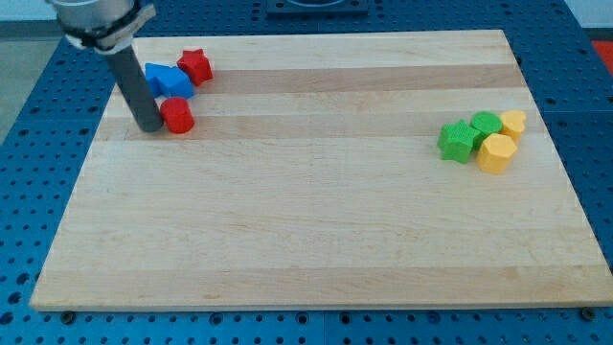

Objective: Push the red circle into the red star

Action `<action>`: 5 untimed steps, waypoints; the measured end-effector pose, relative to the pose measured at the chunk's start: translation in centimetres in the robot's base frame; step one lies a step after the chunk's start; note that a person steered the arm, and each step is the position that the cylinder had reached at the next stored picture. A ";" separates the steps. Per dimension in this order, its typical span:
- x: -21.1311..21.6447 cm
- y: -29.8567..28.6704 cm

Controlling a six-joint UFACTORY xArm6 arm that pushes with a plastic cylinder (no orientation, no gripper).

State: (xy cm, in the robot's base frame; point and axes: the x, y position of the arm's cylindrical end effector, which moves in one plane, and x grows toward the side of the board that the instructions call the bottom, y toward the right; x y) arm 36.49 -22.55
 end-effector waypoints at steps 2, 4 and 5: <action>-0.9 -0.8; 11.2 -2.2; 7.0 3.5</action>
State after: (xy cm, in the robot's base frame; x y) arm 43.52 -19.03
